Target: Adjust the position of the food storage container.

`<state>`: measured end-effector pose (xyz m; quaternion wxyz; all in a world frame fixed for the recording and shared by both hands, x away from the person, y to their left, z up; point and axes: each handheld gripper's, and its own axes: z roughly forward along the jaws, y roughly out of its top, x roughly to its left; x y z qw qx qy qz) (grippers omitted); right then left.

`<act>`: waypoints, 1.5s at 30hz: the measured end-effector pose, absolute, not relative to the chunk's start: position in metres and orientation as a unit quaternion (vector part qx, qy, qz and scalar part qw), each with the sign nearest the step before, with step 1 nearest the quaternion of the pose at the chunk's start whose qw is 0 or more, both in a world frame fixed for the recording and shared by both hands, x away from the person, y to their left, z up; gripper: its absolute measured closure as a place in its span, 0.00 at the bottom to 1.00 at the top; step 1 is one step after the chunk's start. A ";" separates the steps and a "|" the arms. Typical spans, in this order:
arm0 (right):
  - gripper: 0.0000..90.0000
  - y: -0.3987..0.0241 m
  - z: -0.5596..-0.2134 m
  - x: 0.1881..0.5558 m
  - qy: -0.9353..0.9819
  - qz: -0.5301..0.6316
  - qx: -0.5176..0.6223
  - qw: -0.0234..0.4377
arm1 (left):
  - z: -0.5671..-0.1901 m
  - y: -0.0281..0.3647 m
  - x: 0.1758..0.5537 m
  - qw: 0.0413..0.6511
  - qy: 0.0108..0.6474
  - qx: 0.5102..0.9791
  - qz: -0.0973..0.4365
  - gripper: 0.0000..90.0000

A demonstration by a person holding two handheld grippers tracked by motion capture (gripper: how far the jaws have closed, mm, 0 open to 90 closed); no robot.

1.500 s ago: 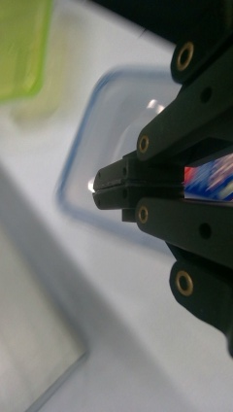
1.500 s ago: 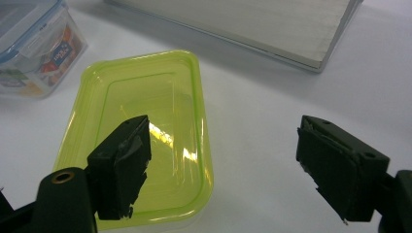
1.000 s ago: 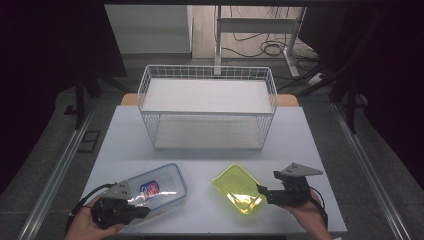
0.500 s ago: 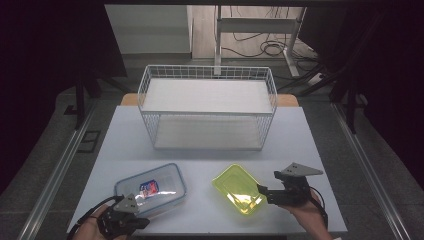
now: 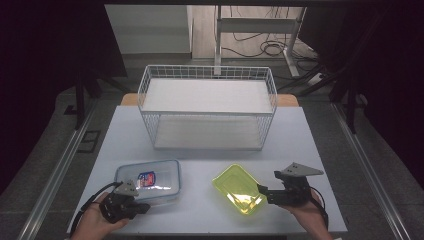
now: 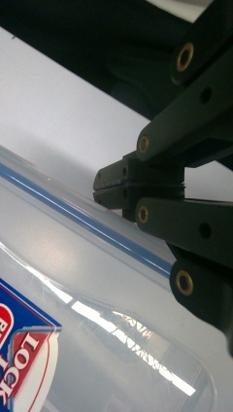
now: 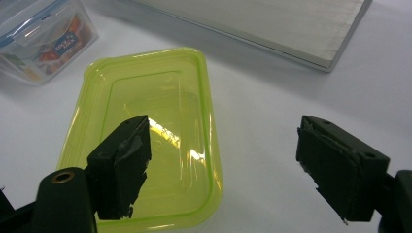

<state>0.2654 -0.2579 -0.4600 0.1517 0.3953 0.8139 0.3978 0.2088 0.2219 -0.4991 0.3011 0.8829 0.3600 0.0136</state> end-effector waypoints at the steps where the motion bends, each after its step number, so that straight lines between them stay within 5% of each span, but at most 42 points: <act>1: 0.23 -0.258 -0.460 0.265 0.814 0.398 0.395 0.151 | -0.499 0.222 0.210 0.301 0.362 0.882 0.013 1.00; 19: 0.23 -0.253 -0.451 0.259 0.810 0.413 0.387 0.154 | -0.485 0.246 0.199 0.343 0.385 0.855 0.048 1.00; 23: 0.21 -0.243 -0.439 0.251 0.802 0.439 0.383 0.134 | -0.478 0.283 0.187 0.376 0.447 0.808 0.078 1.00; 29: 0.20 -0.226 -0.427 0.247 0.796 0.462 0.377 0.108 | -0.482 0.331 0.198 0.367 0.561 0.734 0.104 0.83; 33: 0.20 -0.215 -0.421 0.248 0.794 0.467 0.375 0.107 | -0.503 0.336 0.218 0.327 0.586 0.737 0.086 0.85; 45: 0.21 -0.210 -0.421 0.248 0.792 0.464 0.384 0.104 | -0.511 0.324 0.237 0.337 0.576 0.743 0.051 1.00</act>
